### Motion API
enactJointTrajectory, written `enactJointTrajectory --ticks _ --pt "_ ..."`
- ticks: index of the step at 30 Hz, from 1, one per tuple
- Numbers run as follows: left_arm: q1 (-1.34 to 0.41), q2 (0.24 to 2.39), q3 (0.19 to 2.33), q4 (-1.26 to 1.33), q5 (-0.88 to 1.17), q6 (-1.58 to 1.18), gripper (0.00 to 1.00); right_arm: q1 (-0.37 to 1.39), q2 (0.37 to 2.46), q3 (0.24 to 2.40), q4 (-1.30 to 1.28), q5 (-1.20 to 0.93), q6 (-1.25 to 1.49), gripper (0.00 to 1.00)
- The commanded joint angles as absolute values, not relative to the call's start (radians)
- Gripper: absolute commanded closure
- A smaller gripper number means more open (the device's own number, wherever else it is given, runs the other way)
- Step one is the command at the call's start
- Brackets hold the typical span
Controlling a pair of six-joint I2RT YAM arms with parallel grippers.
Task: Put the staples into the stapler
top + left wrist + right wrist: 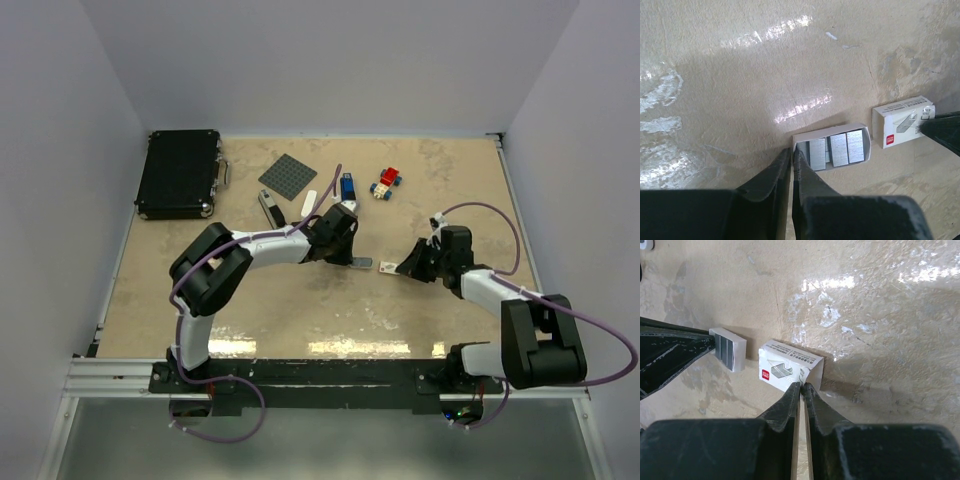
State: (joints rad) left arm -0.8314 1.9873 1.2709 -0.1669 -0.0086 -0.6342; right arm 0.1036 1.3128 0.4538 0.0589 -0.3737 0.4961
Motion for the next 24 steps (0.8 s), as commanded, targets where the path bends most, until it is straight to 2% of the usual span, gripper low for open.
enactJointTrajectory --ticks 1,7,10,17,18,19,21,22,23,24 --pt "-0.821 1.944 1.267 -0.204 -0.032 -0.604 0.86 0.095 1.273 0.469 0.041 -0.307 0.498 0.88" --pt "-0.822 1.93 1.269 -0.206 -0.028 -0.603 0.73 0.074 1.2 0.476 0.005 -0.18 0.558 0.85" --pt "-0.822 1.916 1.267 -0.207 -0.028 -0.607 0.67 0.067 1.163 0.479 -0.023 -0.117 0.574 0.81" --pt "-0.822 1.862 1.273 -0.219 -0.04 -0.611 0.54 0.064 1.114 0.5 -0.081 -0.069 0.561 0.59" --pt "-0.819 1.841 1.276 -0.225 -0.044 -0.609 0.48 0.064 1.105 0.508 -0.092 -0.064 0.555 0.55" --pt "-0.818 1.829 1.279 -0.232 -0.052 -0.607 0.46 0.064 1.092 0.515 -0.113 -0.048 0.534 0.47" --pt "-0.813 1.777 1.282 -0.255 -0.064 -0.6 0.36 0.066 1.054 0.543 -0.132 -0.061 0.512 0.36" --pt "-0.805 1.755 1.281 -0.262 -0.087 -0.598 0.32 0.066 1.042 0.554 -0.146 -0.069 0.49 0.26" --pt "-0.799 1.732 1.272 -0.281 -0.103 -0.597 0.26 0.071 1.017 0.575 -0.152 -0.084 0.48 0.22" --pt "-0.792 1.685 1.266 -0.288 -0.116 -0.592 0.23 0.075 1.009 0.587 -0.158 -0.089 0.471 0.18"
